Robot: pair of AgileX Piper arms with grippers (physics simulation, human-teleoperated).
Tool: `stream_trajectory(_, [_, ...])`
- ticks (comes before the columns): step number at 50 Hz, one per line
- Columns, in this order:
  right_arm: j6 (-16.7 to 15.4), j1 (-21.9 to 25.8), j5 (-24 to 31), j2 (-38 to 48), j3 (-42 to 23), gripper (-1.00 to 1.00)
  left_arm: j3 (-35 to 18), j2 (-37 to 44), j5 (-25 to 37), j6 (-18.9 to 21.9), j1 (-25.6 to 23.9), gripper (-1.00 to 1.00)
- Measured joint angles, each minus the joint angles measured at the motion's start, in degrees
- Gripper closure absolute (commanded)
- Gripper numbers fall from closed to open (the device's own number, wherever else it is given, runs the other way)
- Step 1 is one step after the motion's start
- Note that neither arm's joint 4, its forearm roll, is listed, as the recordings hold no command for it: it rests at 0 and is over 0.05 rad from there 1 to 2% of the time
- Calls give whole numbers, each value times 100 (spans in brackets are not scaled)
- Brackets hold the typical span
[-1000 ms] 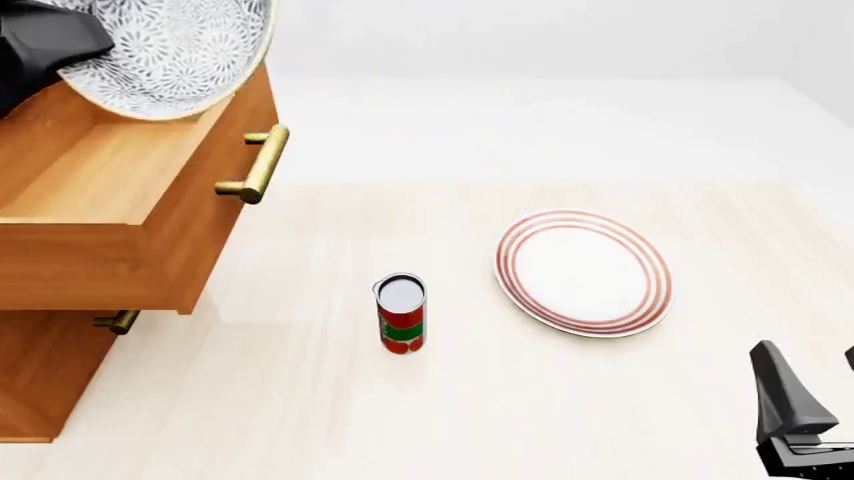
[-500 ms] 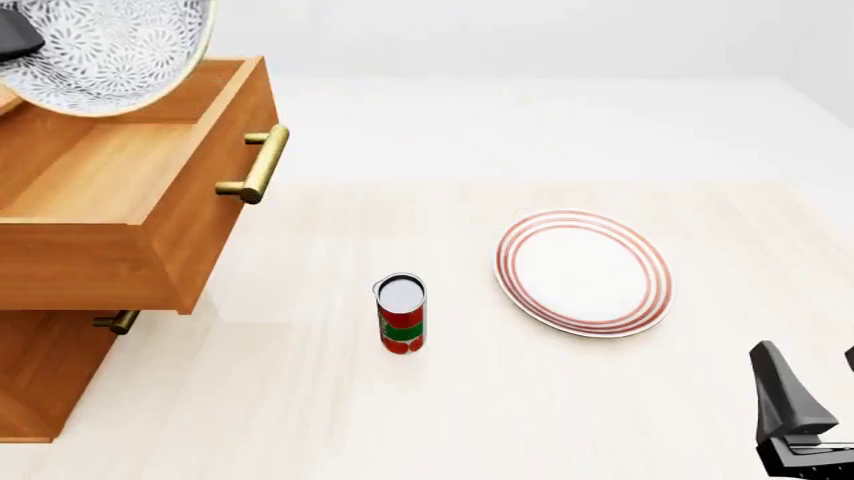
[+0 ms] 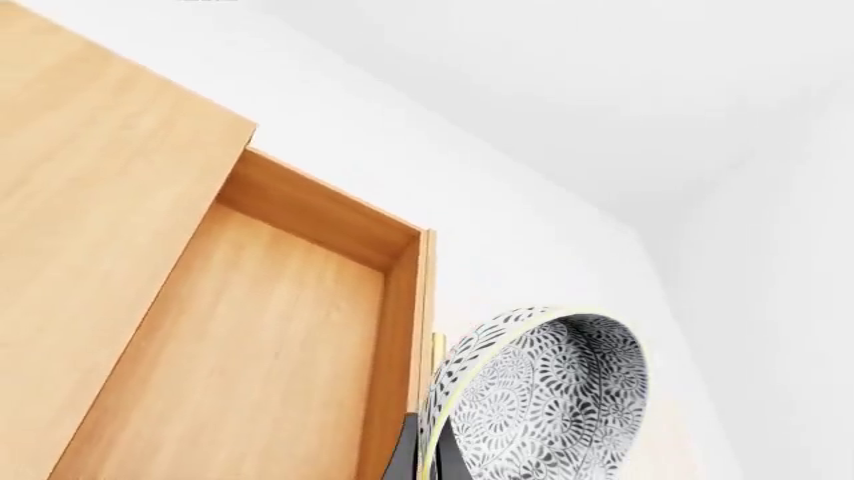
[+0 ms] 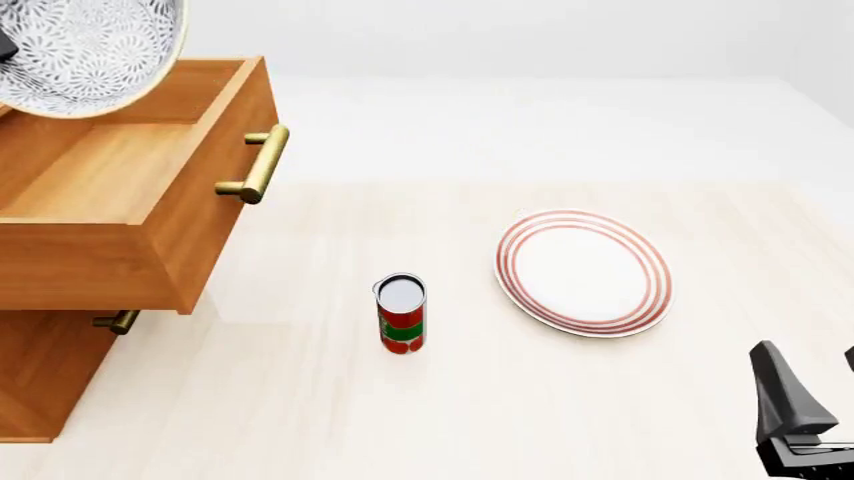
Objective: Put the bowl in the top drawer of the cabinet.
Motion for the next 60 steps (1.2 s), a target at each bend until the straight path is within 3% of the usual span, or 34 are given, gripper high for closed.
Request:
stream_trajectory(21, [1, 0, -10, 10, 1, -100, -12, 280, -122, 97, 358, 100])
stream_trajectory(60, [1, 0, 11, -6, -5, -100, -539, 1166, -152, 360, 715, 100])
